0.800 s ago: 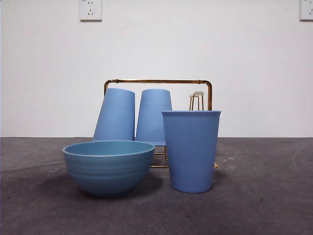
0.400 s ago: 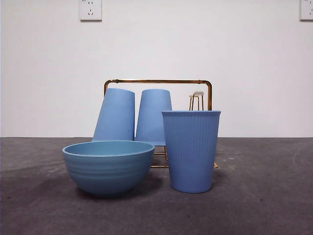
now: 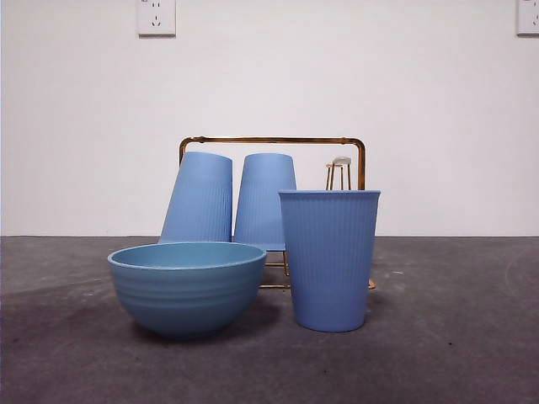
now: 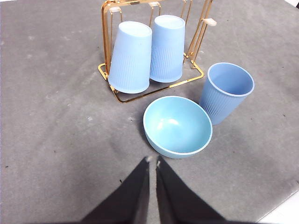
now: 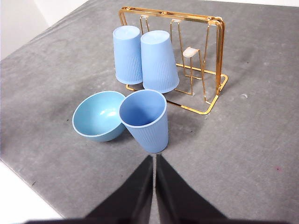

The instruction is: Right arm lift cup from the cupboard, then place it on the right of the bowl

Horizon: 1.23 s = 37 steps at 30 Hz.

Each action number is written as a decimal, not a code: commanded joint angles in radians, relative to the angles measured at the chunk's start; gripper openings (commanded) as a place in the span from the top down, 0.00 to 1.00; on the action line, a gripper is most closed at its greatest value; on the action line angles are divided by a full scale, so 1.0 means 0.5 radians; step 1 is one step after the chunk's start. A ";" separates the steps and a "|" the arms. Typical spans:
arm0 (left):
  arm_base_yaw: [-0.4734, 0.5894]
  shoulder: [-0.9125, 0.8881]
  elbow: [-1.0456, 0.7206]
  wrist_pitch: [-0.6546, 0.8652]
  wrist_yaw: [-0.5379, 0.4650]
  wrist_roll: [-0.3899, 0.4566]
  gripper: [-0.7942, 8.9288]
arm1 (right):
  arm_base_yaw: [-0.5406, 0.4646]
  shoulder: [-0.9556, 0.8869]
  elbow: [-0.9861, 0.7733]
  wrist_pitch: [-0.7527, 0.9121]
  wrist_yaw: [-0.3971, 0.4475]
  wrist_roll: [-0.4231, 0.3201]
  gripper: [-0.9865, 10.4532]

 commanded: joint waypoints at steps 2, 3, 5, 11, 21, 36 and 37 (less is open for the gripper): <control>-0.011 0.008 0.008 0.033 -0.008 -0.003 0.90 | 0.008 0.006 0.025 0.014 -0.005 -0.015 0.91; -0.003 0.005 0.000 0.041 -0.008 -0.003 0.90 | 0.008 0.006 0.025 0.014 -0.005 -0.015 0.91; 0.050 -0.029 -0.019 0.048 -0.006 -0.003 0.90 | 0.008 0.006 0.025 0.014 -0.005 -0.015 0.91; 0.510 -0.184 -0.303 0.498 -0.007 0.024 0.90 | 0.008 0.006 0.025 0.014 -0.005 -0.015 0.91; 1.291 -0.521 -1.112 1.300 0.011 0.275 0.90 | 0.008 0.006 0.025 0.014 -0.005 -0.015 0.91; 1.507 -0.806 -1.623 1.395 0.187 0.405 0.90 | 0.008 0.006 0.026 0.015 -0.005 -0.015 0.91; 1.508 -0.806 -1.628 1.412 0.241 0.439 0.90 | 0.008 0.006 0.026 0.014 -0.005 -0.015 0.91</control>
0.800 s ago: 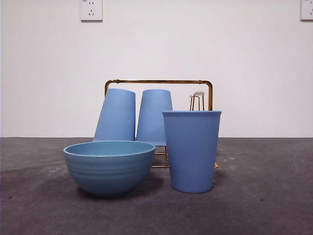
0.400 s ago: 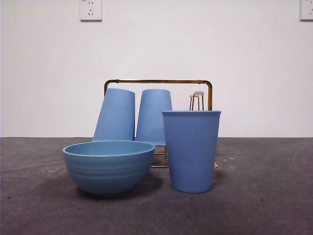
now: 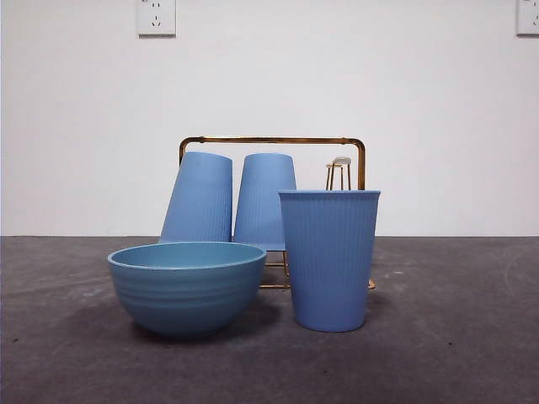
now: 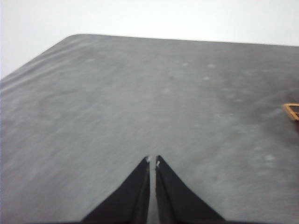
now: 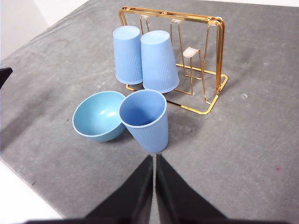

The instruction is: Right arm lift cup from the cupboard, then place it on the right of the bowl

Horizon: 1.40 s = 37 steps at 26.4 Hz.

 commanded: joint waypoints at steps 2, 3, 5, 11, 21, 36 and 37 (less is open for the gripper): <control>0.005 -0.003 -0.066 0.054 0.157 0.108 0.90 | 0.008 0.006 0.026 0.016 -0.004 -0.015 0.91; 0.005 -0.003 -0.074 0.072 0.163 0.108 0.90 | 0.008 0.006 0.026 0.016 -0.004 -0.015 0.91; 0.003 -0.003 -0.074 0.077 0.163 0.089 0.90 | 0.008 0.006 0.026 0.015 -0.004 -0.015 0.91; 0.003 -0.003 -0.074 0.079 0.163 0.083 0.90 | 0.008 0.006 0.026 0.015 -0.004 -0.015 0.91; 0.004 -0.003 -0.074 0.078 0.163 0.083 0.90 | 0.008 0.006 0.026 0.016 -0.004 -0.015 0.91; 0.004 -0.003 -0.074 0.078 0.163 0.083 0.90 | -0.269 -0.277 -0.574 0.960 1.015 -0.352 0.91; 0.004 -0.003 -0.074 0.078 0.163 0.083 0.90 | -0.296 -0.332 -0.705 1.146 1.015 -0.352 0.91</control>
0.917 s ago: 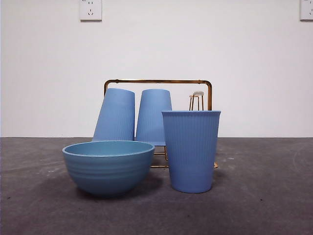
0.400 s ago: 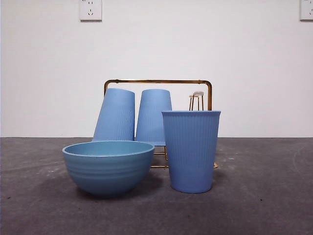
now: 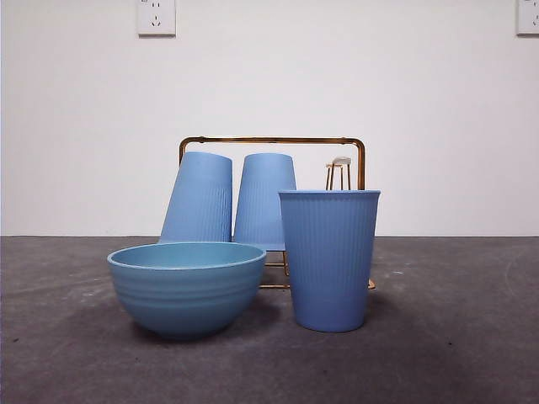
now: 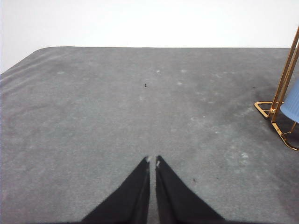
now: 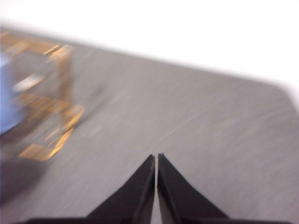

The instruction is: Right arm lift cup from the cupboard, then place it on the right of the bowl

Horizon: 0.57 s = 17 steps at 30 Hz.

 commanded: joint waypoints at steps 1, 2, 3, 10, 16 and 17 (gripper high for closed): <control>0.004 -0.004 -0.039 -0.010 0.010 0.012 0.90 | -0.063 -0.135 -0.343 0.547 0.056 -0.032 0.91; 0.004 -0.004 -0.039 -0.010 0.010 0.012 0.90 | -0.091 -0.179 -0.445 0.648 0.043 -0.031 0.91; 0.004 -0.004 -0.039 -0.010 0.010 0.012 0.90 | -0.128 -0.235 -0.562 0.726 0.040 -0.015 0.91; 0.004 -0.004 -0.039 -0.010 0.010 0.012 0.90 | -0.242 -0.463 -0.958 0.803 0.018 0.083 0.91; 0.004 -0.004 -0.038 -0.010 0.010 0.012 0.90 | -0.295 -0.542 -1.106 0.765 0.017 0.210 0.91; 0.004 -0.004 -0.038 -0.009 0.010 0.012 0.90 | -0.302 -0.542 -1.117 0.755 0.005 0.225 0.91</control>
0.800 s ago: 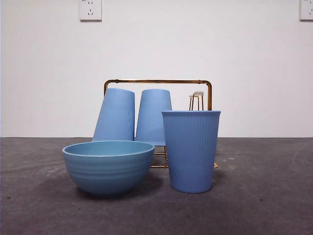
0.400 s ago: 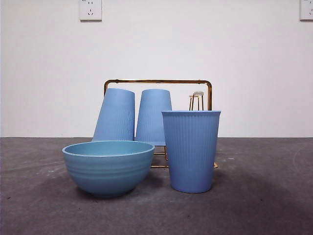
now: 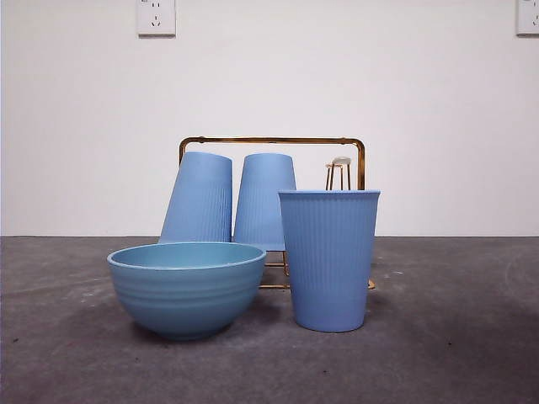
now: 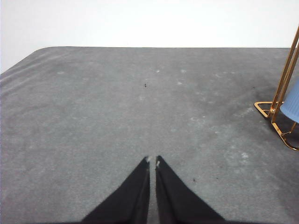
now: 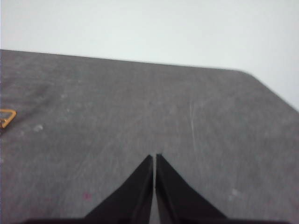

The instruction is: Right arm lift cup from the cupboard, then place it on the right of the bowl

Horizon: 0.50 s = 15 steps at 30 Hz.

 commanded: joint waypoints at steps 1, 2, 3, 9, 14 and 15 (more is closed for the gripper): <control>0.004 -0.004 -0.038 -0.010 0.010 0.012 0.90 | -0.027 -0.003 -0.031 -0.034 -0.043 0.112 0.91; 0.004 -0.004 -0.038 -0.010 0.010 0.012 0.90 | -0.036 -0.003 -0.037 -0.063 -0.054 0.120 0.91; 0.004 -0.004 -0.038 -0.010 0.010 0.012 0.90 | -0.043 -0.003 -0.041 -0.098 -0.061 0.119 0.91; 0.004 -0.004 -0.038 -0.010 0.010 0.012 0.90 | -0.076 -0.003 -0.060 -0.124 -0.155 0.046 0.91; 0.004 -0.004 -0.038 -0.010 0.010 0.012 0.90 | -0.076 -0.003 -0.063 -0.113 -0.153 0.038 0.91; 0.004 -0.004 -0.038 -0.010 0.010 0.012 0.90 | -0.076 -0.003 -0.063 -0.111 -0.153 0.037 0.91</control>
